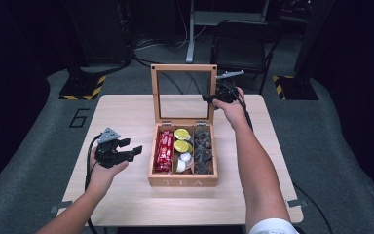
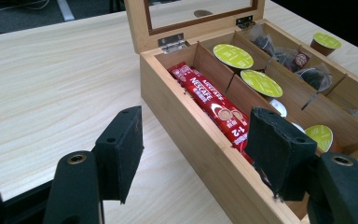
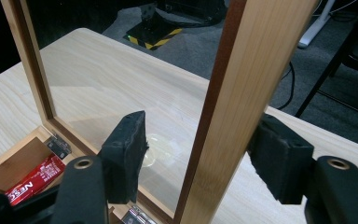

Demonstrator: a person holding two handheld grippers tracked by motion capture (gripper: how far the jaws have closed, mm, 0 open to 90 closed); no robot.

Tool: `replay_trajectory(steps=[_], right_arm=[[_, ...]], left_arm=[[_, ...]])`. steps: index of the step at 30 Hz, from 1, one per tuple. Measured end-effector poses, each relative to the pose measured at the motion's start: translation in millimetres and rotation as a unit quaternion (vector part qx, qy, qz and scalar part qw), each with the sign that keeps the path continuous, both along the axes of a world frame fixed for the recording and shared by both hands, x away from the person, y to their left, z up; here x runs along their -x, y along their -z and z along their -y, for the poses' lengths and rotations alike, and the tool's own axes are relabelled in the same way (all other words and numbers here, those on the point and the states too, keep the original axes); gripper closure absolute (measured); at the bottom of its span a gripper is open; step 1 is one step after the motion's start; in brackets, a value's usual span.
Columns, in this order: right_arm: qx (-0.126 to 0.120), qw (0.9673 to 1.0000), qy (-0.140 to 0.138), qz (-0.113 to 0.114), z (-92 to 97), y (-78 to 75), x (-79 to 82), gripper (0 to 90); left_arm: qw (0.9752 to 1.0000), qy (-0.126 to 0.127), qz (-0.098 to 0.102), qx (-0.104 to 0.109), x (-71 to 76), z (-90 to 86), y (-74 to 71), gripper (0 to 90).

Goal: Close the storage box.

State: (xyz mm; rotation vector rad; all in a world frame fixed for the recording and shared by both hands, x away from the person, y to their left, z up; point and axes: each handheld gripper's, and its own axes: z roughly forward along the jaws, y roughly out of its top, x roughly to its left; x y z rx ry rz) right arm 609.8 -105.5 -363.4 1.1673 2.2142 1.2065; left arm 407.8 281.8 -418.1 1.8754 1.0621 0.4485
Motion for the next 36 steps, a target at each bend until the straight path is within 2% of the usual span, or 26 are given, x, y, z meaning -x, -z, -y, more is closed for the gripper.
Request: replay_trajectory(steps=[4,10,16,21,30,32,36], right_arm=[[0.0,1.0,0.006,-0.005,2.5,-2.3,1.8,47.6],[0.021,0.9997,0.015,-0.002,5.3,-6.6,4.5,61.8],[0.019,0.9996,0.02,-0.007,6.0,-7.3,6.1,63.3],[0.014,0.9997,0.019,-0.008,7.2,-8.6,9.6,64.1],[0.01,0.9999,0.006,0.007,10.2,-10.1,22.7,65.1],[0.018,0.9998,0.002,0.01,10.0,-11.8,26.9,65.3],[0.016,0.9997,-0.004,0.02,11.3,-11.3,35.9,65.5]], left_arm=[[1.0,0.001,-0.002,0.0,-0.3,1.1,1.8,36.3],[1.0,0.004,-0.004,0.001,-1.8,5.3,3.9,36.3],[0.9999,0.014,-0.001,0.0,-3.3,11.5,1.9,36.3],[0.9999,0.01,0.0,0.0,-4.4,11.4,0.7,36.3],[1.0,0.006,0.006,-0.003,-8.3,12.8,-9.6,36.7],[0.9999,0.004,0.013,-0.006,-9.9,14.3,-14.3,36.7],[0.9997,0.012,0.016,-0.016,-12.5,18.6,-22.6,37.0]])
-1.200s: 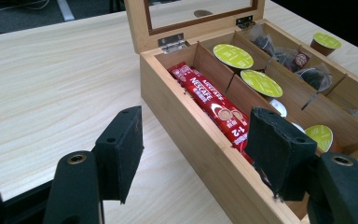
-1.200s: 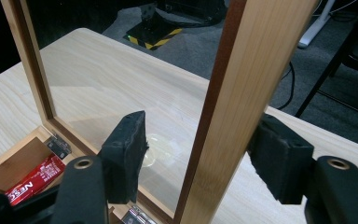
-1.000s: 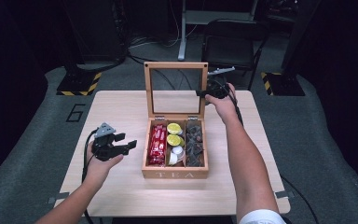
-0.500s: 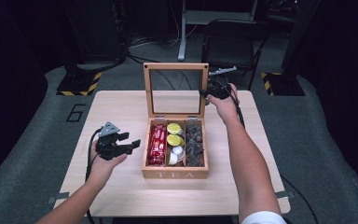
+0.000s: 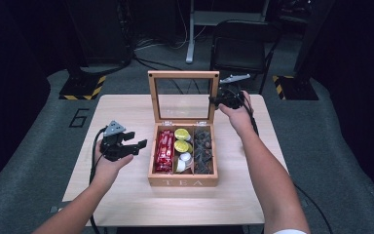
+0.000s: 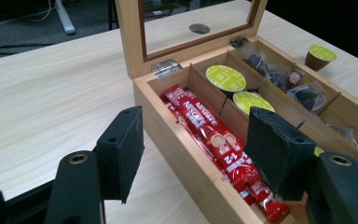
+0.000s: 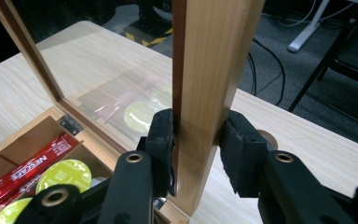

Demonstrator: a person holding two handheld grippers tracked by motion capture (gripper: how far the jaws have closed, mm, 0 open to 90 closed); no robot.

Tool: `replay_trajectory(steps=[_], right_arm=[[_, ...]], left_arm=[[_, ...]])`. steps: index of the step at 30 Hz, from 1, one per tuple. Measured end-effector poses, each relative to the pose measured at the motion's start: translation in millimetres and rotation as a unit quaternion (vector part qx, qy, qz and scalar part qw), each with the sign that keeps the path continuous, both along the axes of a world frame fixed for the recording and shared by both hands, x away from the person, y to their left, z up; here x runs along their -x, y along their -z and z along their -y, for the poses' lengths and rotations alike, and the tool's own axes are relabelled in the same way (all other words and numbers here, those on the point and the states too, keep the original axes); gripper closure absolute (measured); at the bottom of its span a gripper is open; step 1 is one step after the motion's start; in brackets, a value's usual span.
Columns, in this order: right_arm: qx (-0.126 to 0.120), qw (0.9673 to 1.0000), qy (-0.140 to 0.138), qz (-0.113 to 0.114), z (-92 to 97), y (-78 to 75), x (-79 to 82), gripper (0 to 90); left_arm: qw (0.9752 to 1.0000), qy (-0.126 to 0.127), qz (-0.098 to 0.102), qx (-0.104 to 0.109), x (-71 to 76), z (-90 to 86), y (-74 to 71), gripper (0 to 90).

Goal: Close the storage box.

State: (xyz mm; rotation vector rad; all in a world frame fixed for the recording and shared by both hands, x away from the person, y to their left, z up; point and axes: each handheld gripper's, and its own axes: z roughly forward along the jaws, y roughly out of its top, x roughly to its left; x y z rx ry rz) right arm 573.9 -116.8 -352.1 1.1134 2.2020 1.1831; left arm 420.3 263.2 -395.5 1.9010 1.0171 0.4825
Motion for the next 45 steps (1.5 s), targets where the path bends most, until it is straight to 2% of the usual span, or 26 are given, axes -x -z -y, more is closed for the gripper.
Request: replay_trajectory(steps=[5,12,15,21,28,33,36,39,45], right_arm=[[0.015,0.9998,0.0,0.016,-2.0,-0.3,13.7,65.4],[0.025,0.9992,-0.011,0.028,-1.4,0.4,27.2,65.0],[0.024,0.9991,-0.011,0.033,-0.8,1.9,32.0,64.7],[0.011,0.9994,-0.011,0.032,0.5,3.1,37.9,63.6],[-0.01,0.9991,-0.011,0.04,2.7,-2.5,42.1,62.0],[-0.009,0.9987,-0.016,0.046,1.9,-6.0,46.3,59.9],[-0.005,0.9985,-0.018,0.052,0.7,-8.7,49.7,59.4],[-0.009,0.9987,-0.018,0.047,1.1,-9.3,51.5,59.6],[-0.012,0.9986,-0.018,0.048,3.2,-12.2,55.0,60.1]], left_arm=[[0.9999,0.005,0.002,-0.009,-4.8,7.3,-9.7,37.7],[0.9999,0.004,0.012,-0.006,-12.8,11.8,-23.9,38.6],[0.9999,0.001,0.011,0.002,-15.8,12.1,-26.4,39.4],[0.9999,0.005,0.011,-0.001,-17.3,12.8,-29.1,42.5],[0.9997,-0.012,0.018,0.01,-20.0,6.9,-39.4,42.5],[0.9995,-0.021,0.019,0.016,-22.0,3.0,-41.9,42.5],[0.9994,-0.021,0.021,0.016,-23.2,3.3,-43.1,42.7],[0.9995,-0.019,0.023,0.014,-25.3,5.7,-47.3,43.7],[0.9992,-0.017,0.036,0.004,-32.8,11.5,-63.5,43.9]])
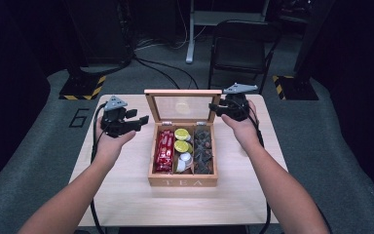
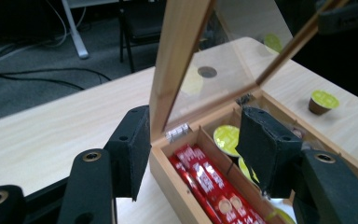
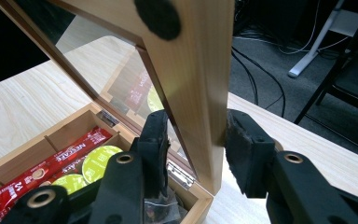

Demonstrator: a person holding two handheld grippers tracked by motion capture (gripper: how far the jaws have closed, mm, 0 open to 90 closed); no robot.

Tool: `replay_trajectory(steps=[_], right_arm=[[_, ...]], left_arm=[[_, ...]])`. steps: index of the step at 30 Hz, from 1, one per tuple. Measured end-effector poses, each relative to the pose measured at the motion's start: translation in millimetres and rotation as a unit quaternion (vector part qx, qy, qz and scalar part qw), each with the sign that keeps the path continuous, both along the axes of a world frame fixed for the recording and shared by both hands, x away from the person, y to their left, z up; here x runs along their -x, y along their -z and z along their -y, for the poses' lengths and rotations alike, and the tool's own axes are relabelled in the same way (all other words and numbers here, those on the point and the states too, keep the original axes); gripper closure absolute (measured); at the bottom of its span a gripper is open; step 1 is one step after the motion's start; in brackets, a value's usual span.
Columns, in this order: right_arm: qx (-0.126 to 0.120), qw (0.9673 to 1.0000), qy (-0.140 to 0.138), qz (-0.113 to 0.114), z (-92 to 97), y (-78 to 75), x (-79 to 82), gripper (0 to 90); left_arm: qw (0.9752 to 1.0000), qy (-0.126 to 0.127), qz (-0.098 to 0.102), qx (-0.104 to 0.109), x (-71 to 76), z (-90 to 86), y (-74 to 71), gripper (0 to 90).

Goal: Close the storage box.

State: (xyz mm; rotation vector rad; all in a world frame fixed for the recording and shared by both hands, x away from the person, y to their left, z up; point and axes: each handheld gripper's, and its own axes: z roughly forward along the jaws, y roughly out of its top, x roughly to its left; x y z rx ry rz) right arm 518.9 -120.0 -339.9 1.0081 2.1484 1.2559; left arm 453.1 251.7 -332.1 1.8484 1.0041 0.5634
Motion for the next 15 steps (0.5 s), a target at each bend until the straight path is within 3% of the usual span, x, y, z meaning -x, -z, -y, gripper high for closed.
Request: replay_trajectory(steps=[4,9,15], right_arm=[[0.007,0.9999,-0.007,0.004,0.8,-0.8,1.9,59.9],[-0.004,1.0,-0.008,0.003,2.3,0.1,6.7,59.6],[-0.01,0.9999,-0.012,0.0,4.8,0.9,13.1,59.7]], left_arm=[[0.9999,-0.006,0.007,-0.003,-4.6,3.2,-8.4,43.9],[0.9999,0.011,0.003,-0.011,-6.8,10.7,-12.6,45.9],[0.9998,0.008,0.005,-0.017,-8.1,16.6,-15.7,45.7]])
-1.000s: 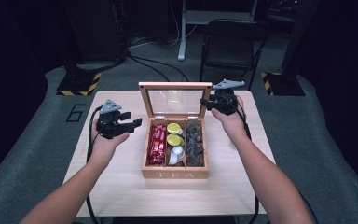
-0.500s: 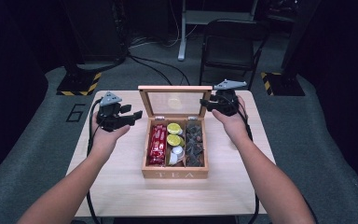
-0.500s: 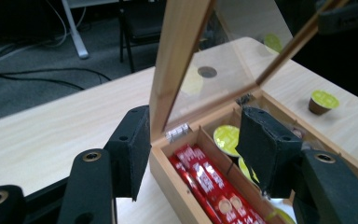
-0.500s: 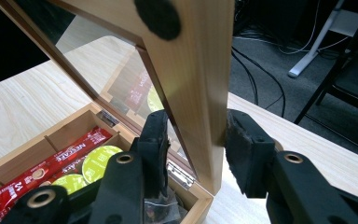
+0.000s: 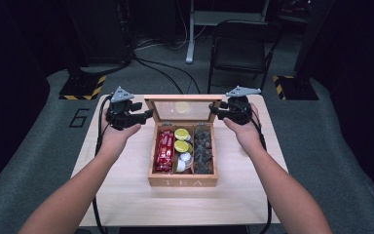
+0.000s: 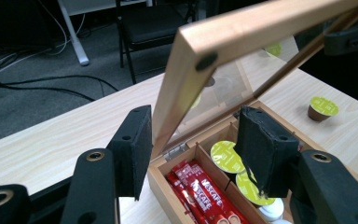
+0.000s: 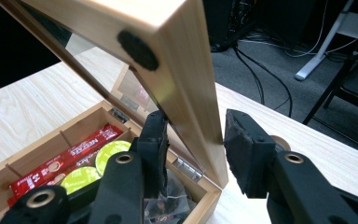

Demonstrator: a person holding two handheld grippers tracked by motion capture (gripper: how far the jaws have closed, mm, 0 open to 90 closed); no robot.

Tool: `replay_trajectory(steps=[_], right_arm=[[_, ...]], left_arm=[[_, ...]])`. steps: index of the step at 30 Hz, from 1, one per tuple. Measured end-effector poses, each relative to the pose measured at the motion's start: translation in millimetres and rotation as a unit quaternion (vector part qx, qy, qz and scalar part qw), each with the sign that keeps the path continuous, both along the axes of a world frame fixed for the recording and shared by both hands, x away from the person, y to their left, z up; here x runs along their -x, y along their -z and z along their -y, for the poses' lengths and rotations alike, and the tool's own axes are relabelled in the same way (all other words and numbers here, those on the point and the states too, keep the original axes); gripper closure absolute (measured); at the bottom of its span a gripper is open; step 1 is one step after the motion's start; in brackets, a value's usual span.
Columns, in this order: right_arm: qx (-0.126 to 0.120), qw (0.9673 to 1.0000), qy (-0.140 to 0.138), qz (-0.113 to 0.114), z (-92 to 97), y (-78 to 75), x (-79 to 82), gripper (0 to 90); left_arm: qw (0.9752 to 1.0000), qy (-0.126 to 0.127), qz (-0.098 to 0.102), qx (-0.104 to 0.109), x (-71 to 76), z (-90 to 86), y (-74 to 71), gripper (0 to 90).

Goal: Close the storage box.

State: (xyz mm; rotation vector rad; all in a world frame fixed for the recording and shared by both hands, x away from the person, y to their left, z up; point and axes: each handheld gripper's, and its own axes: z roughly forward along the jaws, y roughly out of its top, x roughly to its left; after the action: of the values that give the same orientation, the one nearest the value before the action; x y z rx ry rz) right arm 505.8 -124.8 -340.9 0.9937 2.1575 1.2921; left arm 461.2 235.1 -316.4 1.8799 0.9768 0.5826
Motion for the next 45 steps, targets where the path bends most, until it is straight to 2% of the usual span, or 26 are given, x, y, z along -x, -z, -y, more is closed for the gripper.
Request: replay_trajectory(steps=[5,12,15,20,31,35,39,45], right_arm=[[0.007,1.0,-0.007,0.002,0.5,1.0,5.0,59.3],[0.005,0.9999,-0.016,0.003,2.4,4.8,12.3,58.2],[0.005,0.9998,-0.018,0.004,3.2,7.2,16.2,57.6],[0.007,0.9996,-0.026,0.001,4.4,11.2,23.5,56.5],[-0.032,0.9989,-0.033,-0.01,10.4,13.4,41.3,52.4],[-0.025,0.999,-0.037,-0.002,10.2,13.4,48.4,52.1],[-0.023,0.9989,-0.041,-0.003,11.3,14.3,57.2,52.1],[-0.045,0.998,-0.04,-0.017,15.0,22.5,68.0,51.9]], left_arm=[[1.0,-0.004,0.006,-0.002,0.0,3.7,-1.6,45.6],[0.9999,0.009,0.011,-0.009,2.6,6.5,-1.5,48.2],[0.9995,0.023,0.015,-0.014,5.6,9.3,3.3,51.3],[0.9994,0.026,0.014,-0.017,10.4,9.5,11.3,51.7],[0.9991,0.031,0.02,-0.019,23.4,7.7,22.2,51.5],[0.9991,0.032,0.022,-0.018,28.5,7.0,27.0,51.4],[0.9989,0.035,0.021,-0.021,34.5,6.6,32.1,51.2],[0.9985,0.037,0.028,-0.028,43.7,7.2,41.3,50.5]])
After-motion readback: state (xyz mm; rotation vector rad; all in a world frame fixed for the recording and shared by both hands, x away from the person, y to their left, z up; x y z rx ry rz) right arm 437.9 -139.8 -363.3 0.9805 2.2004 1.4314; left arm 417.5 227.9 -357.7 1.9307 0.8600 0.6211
